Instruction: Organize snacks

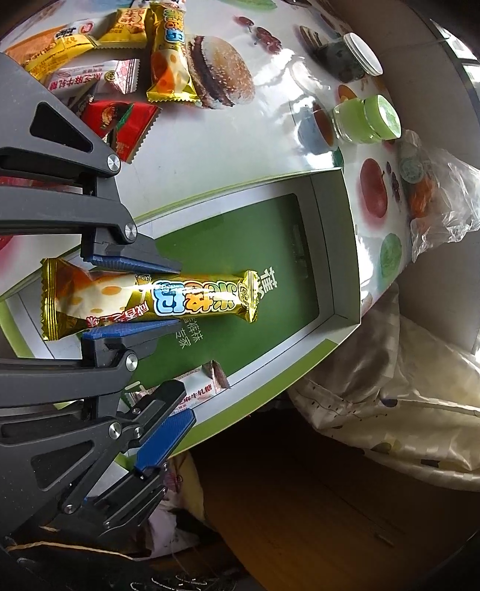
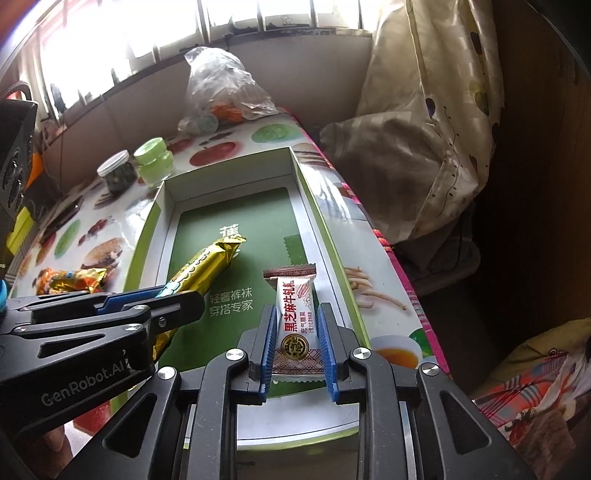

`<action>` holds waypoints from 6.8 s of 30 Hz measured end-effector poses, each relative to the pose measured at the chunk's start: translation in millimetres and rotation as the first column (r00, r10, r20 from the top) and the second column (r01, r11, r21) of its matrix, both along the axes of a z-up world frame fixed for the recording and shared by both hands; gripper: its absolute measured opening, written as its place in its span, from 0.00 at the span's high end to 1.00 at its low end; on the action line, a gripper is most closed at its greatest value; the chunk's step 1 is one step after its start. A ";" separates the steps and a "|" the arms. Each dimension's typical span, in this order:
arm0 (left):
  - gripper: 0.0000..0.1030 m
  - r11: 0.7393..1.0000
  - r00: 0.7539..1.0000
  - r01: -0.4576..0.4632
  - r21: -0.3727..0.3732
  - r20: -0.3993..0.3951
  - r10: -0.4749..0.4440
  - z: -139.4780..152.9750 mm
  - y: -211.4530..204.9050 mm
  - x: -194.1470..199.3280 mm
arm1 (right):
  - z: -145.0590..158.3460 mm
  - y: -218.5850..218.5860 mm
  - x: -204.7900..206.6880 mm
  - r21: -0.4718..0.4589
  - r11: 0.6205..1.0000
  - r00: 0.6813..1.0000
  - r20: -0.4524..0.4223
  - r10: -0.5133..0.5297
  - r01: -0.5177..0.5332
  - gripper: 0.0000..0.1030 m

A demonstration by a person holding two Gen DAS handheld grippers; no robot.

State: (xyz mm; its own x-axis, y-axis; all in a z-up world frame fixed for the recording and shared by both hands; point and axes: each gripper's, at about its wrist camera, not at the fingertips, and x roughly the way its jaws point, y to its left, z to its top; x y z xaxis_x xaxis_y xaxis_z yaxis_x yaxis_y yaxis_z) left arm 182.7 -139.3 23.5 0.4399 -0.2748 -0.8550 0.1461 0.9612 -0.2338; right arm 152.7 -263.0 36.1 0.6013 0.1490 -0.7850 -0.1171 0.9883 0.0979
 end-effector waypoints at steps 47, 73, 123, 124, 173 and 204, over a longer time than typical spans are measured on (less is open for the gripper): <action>0.64 0.996 0.982 -0.064 0.066 0.185 0.050 47.4 58.1 -79.7 | 48.5 28.5 -64.5 0.071 0.998 0.994 0.112 -0.011 0.003 0.61; 0.64 0.964 0.961 -0.253 0.077 0.140 0.240 22.4 153.2 -118.8 | 32.0 108.1 -72.0 0.079 0.977 0.979 0.068 0.194 -0.199 0.61; 0.46 0.971 0.981 -0.195 0.138 0.046 0.191 -15.9 192.2 -139.2 | -0.5 148.1 -45.2 0.044 0.977 0.978 0.014 0.208 -0.208 0.82; 0.46 0.971 0.982 -0.188 0.150 0.048 0.183 -16.2 190.9 -139.1 | 0.8 147.6 -45.9 0.044 0.977 0.978 0.018 0.206 -0.207 0.82; 0.51 0.954 0.965 -0.257 0.154 0.102 0.243 -1.2 196.6 -135.9 | 24.0 140.2 -61.0 0.084 0.973 0.976 0.064 0.210 -0.215 0.82; 0.51 0.974 0.957 -0.195 0.116 0.239 0.163 53.7 159.0 -128.4 | 50.4 109.3 -69.0 0.108 0.981 0.981 0.125 0.145 -0.159 0.82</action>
State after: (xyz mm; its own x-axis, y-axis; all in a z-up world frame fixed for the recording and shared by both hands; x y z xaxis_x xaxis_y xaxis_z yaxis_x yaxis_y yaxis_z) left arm 54.3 19.6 77.1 0.6579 -0.0613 -0.7506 0.0025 0.9968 -0.0793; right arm 83.7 -153.7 86.5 0.6507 0.3319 -0.6830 -0.2822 0.9407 0.1882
